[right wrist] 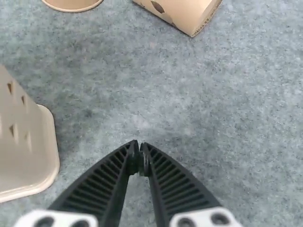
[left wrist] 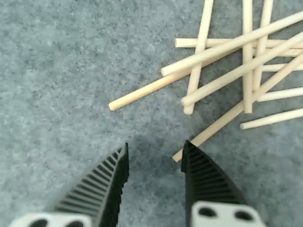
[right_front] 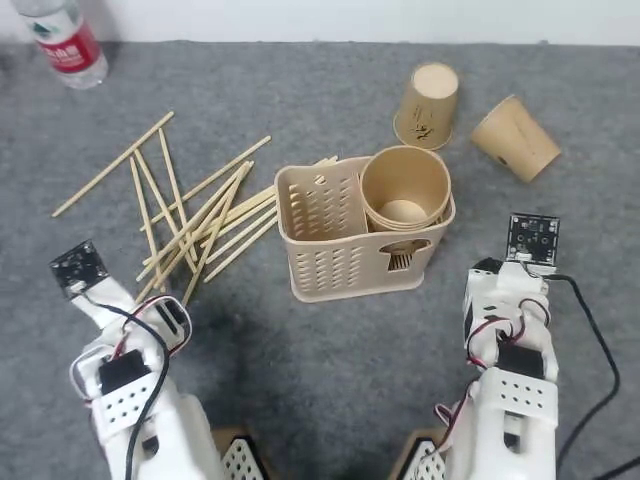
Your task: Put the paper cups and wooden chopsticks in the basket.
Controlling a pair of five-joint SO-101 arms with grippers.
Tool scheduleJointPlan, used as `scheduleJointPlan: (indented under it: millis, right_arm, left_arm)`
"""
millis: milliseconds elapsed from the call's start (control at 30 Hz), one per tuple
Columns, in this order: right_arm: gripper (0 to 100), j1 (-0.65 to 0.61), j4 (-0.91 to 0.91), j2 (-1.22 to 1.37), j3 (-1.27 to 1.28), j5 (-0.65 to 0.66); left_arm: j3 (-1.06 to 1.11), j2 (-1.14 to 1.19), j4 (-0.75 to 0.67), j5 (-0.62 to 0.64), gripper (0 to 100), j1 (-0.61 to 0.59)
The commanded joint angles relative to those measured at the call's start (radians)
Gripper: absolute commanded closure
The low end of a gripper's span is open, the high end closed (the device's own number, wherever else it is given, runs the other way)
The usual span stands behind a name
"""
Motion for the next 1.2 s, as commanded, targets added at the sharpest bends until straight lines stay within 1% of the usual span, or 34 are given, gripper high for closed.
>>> scheduleJointPlan:
  millis: [0,267,400,467,967,1167]
  right_arm:
    - [98.3,-0.004,-0.012,-0.012,-0.008,-0.002]
    - [98.3,-0.007,-0.012,-0.012,-0.008,0.005]
    - [98.3,-0.008,-0.022,-0.018,0.011,0.083]
    - [98.3,-0.01,-0.022,-0.019,0.014,0.098]
    - [98.3,-0.013,-0.024,-0.019,0.014,0.101]
    - [98.3,-0.054,-0.024,-0.019,0.017,0.103]
  left_arm:
    - [-0.007,-0.011,-0.021,0.0,83,-0.005]
    - [-0.007,-0.011,-0.021,0.0,83,-0.005]
    - [-0.007,-0.011,-0.021,0.0,83,-0.005]
    - [-0.007,-0.011,-0.021,0.0,83,-0.005]
    - [-0.007,-0.011,-0.025,0.002,83,-0.005]
    - [-0.007,-0.011,-0.023,0.002,83,-0.003]
